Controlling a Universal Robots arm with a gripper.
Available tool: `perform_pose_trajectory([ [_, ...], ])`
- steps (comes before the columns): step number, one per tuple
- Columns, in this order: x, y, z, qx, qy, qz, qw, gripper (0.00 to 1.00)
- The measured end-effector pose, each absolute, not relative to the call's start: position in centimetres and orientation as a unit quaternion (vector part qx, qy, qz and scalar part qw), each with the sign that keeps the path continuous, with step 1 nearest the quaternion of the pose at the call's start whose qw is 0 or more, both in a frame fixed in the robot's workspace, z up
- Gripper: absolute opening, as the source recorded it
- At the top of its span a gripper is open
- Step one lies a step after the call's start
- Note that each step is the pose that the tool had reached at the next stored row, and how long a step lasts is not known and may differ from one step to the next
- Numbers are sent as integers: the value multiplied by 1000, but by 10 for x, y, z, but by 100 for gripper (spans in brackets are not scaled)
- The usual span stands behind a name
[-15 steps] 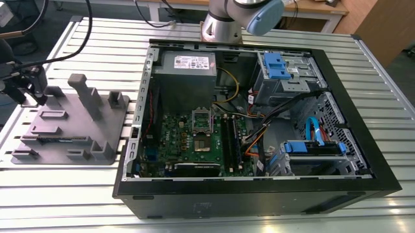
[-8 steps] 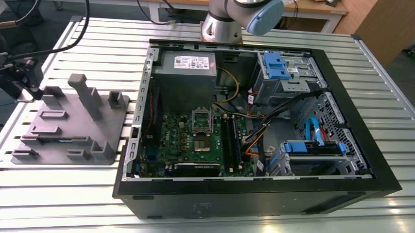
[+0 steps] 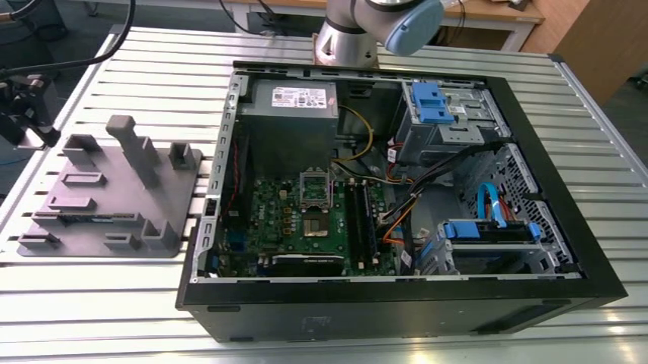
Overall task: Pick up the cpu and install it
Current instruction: 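Pick up the cpu and move it towards the insertion slot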
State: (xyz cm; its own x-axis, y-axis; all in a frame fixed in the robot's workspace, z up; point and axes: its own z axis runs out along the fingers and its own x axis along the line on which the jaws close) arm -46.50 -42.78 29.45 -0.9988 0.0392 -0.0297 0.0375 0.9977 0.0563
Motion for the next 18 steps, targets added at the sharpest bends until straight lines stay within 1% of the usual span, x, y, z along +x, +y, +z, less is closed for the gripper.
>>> perform_pose_trajectory([
  [13,-465,-428,295,19,999,28,15,47],
  [18,-465,-428,302,19,999,28,14,47],
])
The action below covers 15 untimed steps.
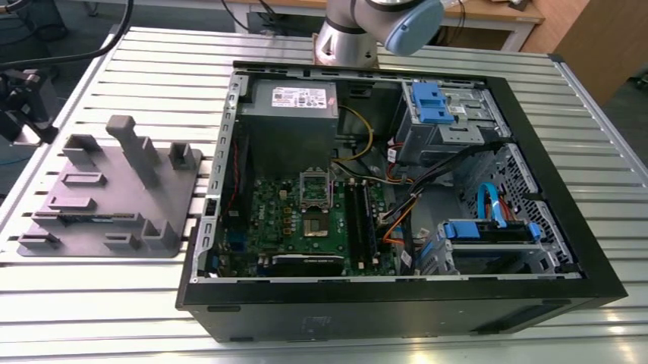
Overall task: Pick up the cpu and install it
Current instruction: 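Pick up the cpu and move it towards the insertion slot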
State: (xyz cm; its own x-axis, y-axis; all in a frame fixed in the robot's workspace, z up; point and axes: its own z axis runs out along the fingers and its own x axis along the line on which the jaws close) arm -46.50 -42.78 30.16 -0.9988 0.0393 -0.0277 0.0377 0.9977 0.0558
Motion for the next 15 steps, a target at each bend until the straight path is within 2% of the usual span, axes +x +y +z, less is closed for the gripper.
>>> perform_pose_trajectory([
  [15,-465,-428,318,19,999,27,13,47],
])
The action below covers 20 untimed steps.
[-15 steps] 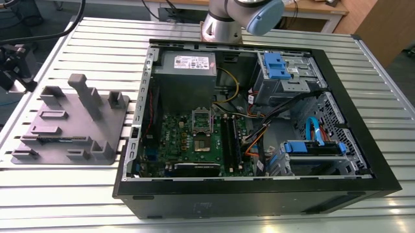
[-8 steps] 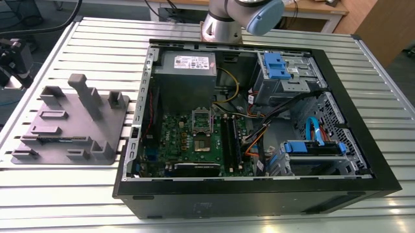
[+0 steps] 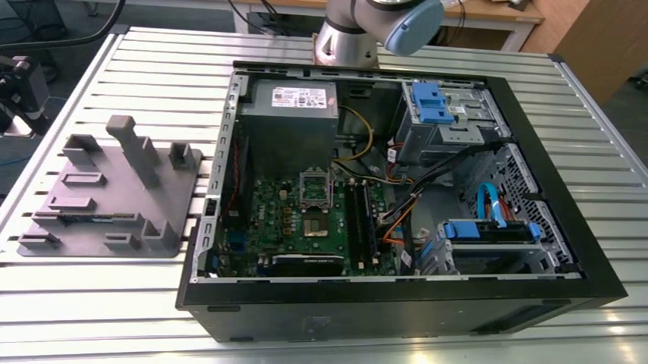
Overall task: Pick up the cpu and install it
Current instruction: 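Pick up the cpu and move it towards the insertion slot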
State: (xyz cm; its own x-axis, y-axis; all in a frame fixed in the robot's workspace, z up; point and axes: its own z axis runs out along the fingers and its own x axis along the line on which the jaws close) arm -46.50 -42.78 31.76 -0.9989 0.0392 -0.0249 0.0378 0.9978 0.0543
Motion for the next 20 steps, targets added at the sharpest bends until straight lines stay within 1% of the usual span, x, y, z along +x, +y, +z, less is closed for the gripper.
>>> perform_pose_trajectory([
  [20,-465,-428,324,19,999,27,13,47],
])
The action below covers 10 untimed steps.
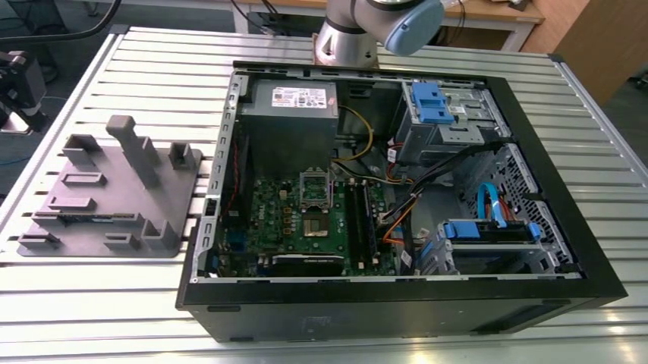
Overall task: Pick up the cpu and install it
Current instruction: 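Pick up the cpu and move it towards the insertion slot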
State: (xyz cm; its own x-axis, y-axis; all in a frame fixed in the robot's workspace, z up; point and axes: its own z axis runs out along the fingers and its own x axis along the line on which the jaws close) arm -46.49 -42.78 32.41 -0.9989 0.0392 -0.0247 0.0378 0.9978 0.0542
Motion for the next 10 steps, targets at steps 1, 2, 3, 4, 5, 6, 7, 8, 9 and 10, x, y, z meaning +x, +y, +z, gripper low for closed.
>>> perform_pose_trajectory([
  [1,-465,-428,325,19,999,27,13,47],
  [2,-465,-428,326,19,999,27,13,47],
  [3,-465,-428,327,19,999,27,13,47],
  [4,-465,-428,327,19,999,27,13,47],
  [5,-465,-428,328,19,999,27,13,47],
  [6,-465,-428,328,19,999,27,13,47],
  [7,-464,-428,328,19,999,27,13,47],
  [8,-463,-428,328,19,999,27,13,47],
  [9,-463,-428,328,19,999,27,13,47],
  [10,-463,-428,328,19,999,27,13,47],
])
